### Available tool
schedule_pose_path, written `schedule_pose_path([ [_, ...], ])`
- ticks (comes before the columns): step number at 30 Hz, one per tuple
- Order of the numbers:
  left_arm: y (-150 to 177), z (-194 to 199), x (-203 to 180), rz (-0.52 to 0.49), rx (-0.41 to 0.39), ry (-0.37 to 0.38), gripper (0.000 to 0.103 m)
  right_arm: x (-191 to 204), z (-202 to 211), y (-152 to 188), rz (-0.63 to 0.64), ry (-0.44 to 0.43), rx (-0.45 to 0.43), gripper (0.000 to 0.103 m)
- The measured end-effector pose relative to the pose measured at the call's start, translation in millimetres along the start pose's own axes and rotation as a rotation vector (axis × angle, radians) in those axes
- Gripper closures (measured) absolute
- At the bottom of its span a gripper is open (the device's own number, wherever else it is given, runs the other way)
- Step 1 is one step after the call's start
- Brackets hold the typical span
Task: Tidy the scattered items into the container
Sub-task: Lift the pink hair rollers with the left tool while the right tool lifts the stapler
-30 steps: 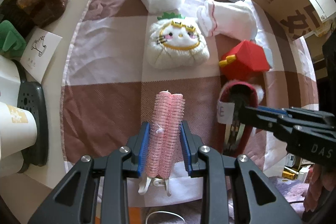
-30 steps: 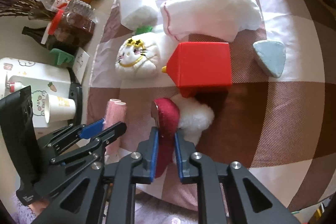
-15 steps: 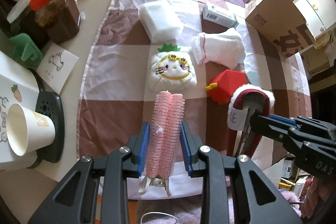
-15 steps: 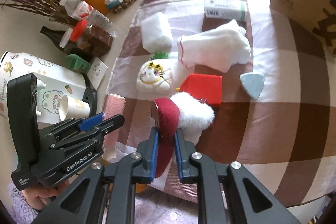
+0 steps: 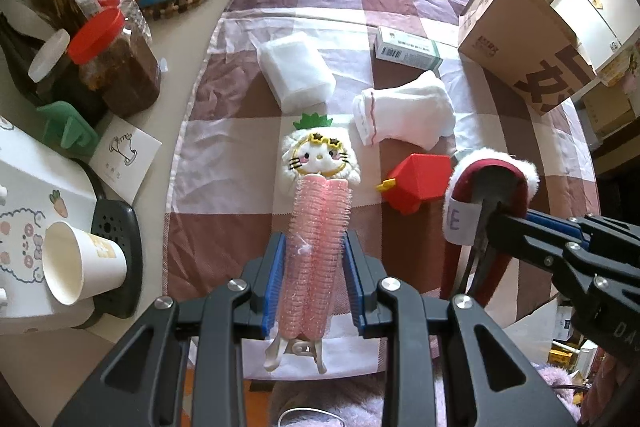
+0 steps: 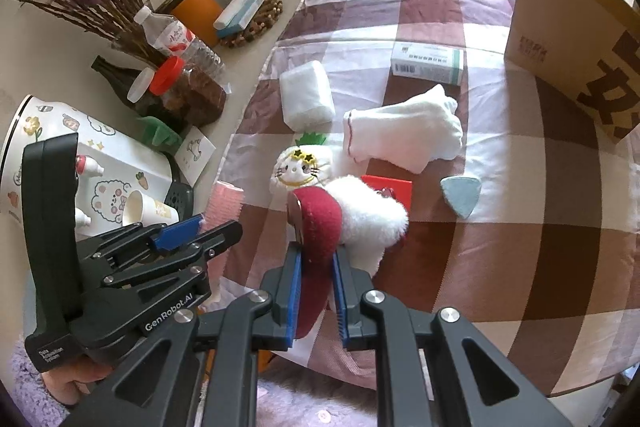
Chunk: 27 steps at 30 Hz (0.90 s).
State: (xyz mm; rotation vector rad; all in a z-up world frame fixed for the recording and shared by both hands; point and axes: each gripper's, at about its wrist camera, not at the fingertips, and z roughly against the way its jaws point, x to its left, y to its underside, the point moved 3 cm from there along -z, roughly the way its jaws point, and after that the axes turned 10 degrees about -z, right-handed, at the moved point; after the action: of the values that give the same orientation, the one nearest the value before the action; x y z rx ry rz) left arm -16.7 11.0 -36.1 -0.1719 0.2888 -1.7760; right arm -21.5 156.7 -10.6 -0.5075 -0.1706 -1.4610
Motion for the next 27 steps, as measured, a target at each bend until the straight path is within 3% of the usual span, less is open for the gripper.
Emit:
schedule_pose_path([
  [27, -30, 1, -65, -0.154, -0.026, 0.014, 0.075, -47, 38, 2, -0.090, 0.048, -0.092, 0.088],
])
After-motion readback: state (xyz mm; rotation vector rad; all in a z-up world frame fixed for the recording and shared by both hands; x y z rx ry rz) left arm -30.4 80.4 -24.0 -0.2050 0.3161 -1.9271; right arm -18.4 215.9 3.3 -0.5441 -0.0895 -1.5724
